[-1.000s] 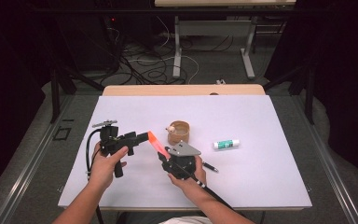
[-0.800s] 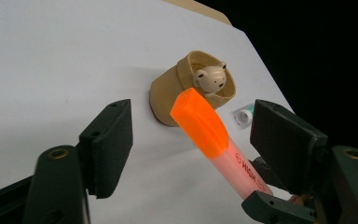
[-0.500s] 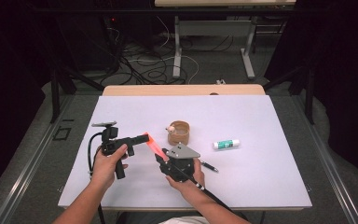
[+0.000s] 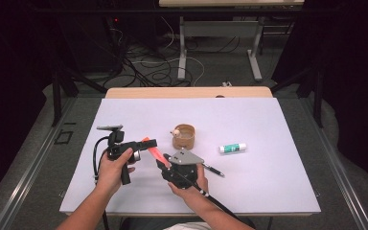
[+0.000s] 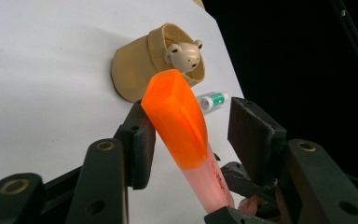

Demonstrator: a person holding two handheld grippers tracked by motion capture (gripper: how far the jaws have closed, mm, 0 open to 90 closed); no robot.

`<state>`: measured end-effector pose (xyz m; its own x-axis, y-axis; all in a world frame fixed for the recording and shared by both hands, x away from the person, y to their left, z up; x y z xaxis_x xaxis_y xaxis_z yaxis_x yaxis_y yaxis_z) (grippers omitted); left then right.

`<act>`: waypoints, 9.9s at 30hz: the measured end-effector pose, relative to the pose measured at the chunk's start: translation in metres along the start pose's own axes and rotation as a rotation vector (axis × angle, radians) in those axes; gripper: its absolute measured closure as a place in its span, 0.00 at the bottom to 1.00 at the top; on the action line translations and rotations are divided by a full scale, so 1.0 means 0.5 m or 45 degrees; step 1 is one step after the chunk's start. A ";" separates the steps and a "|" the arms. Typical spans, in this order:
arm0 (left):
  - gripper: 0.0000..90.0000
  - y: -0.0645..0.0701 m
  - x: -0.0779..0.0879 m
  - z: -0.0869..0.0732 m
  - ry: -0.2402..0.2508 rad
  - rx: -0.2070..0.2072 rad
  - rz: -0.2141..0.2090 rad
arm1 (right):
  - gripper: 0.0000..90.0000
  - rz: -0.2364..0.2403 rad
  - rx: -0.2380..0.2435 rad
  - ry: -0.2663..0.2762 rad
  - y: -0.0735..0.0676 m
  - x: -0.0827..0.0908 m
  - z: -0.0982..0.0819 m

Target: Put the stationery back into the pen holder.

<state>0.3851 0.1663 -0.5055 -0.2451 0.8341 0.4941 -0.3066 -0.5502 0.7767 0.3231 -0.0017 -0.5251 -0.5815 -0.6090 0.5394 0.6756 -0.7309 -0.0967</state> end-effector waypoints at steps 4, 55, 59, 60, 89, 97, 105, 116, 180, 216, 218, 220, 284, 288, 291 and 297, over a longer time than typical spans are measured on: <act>0.67 -0.008 0.007 0.000 -0.023 0.020 -0.023 | 0.74 0.004 -0.004 0.006 0.000 0.001 0.001; 0.83 -0.017 0.030 0.013 0.135 -0.216 0.314 | 0.05 -0.062 0.046 -0.370 0.011 -0.039 -0.006; 0.83 -0.016 0.033 0.014 0.145 -0.252 0.346 | 0.00 -0.073 0.058 -0.408 0.021 -0.037 -0.009; 0.83 -0.016 0.033 0.014 0.149 -0.256 0.354 | 0.00 -0.083 0.049 -0.436 0.025 -0.035 -0.011; 0.82 0.044 0.022 0.058 0.200 -0.497 0.456 | 0.00 -0.309 -0.220 -0.528 0.286 0.142 -0.064; 0.82 0.088 0.005 0.109 0.230 -0.583 0.429 | 0.00 -0.297 -0.294 -0.532 0.316 0.170 -0.090; 0.82 0.128 -0.021 0.154 0.315 -0.702 0.426 | 0.00 -0.284 -0.352 -0.494 0.336 0.185 -0.089; 0.82 0.139 -0.081 0.173 0.324 -0.781 0.434 | 0.00 -0.287 -0.409 -0.485 0.359 0.196 -0.097; 0.60 0.073 -0.199 0.131 0.073 -0.788 0.587 | 0.05 -0.286 -0.456 -0.483 0.375 0.201 -0.105; 0.29 0.079 -0.051 0.067 0.153 -0.778 0.493 | 0.44 -0.262 -0.027 -0.566 0.416 0.202 -0.057; 0.28 0.071 -0.045 0.063 0.152 -0.790 0.512 | 0.44 -0.272 0.028 -0.587 0.422 0.203 -0.053; 0.26 0.063 -0.042 0.057 0.154 -0.780 0.505 | 0.46 -0.259 0.098 -0.613 0.424 0.203 -0.050; 0.20 -0.006 -0.063 0.008 0.065 -0.712 0.518 | 0.37 -0.191 1.200 -1.066 0.483 0.110 -0.072; 0.20 -0.007 -0.061 0.009 0.063 -0.726 0.527 | 0.43 -0.165 1.235 -1.080 0.483 0.103 -0.072; 0.20 -0.008 -0.060 0.010 0.063 -0.726 0.527 | 0.43 -0.162 1.226 -1.056 0.482 0.094 -0.078; 0.20 -0.009 -0.061 0.009 0.066 -0.708 0.523 | 0.47 -0.138 1.223 -1.102 0.481 0.086 -0.086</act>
<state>0.3983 0.1437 -0.5222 -0.4816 0.5588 0.6751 -0.6022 -0.7707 0.2084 0.4414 -0.2169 -0.5610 -0.4170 0.0982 0.9036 0.9062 -0.0318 0.4217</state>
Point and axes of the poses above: each handheld gripper's, and its own axes: x roughly backward along the jaws, z roughly out of its top, y roughly to its right, the point moved 4 cm from there along -x, roughly forward along the jaws, and after that the axes turned 11 degrees about -y, right-handed, at the moved point
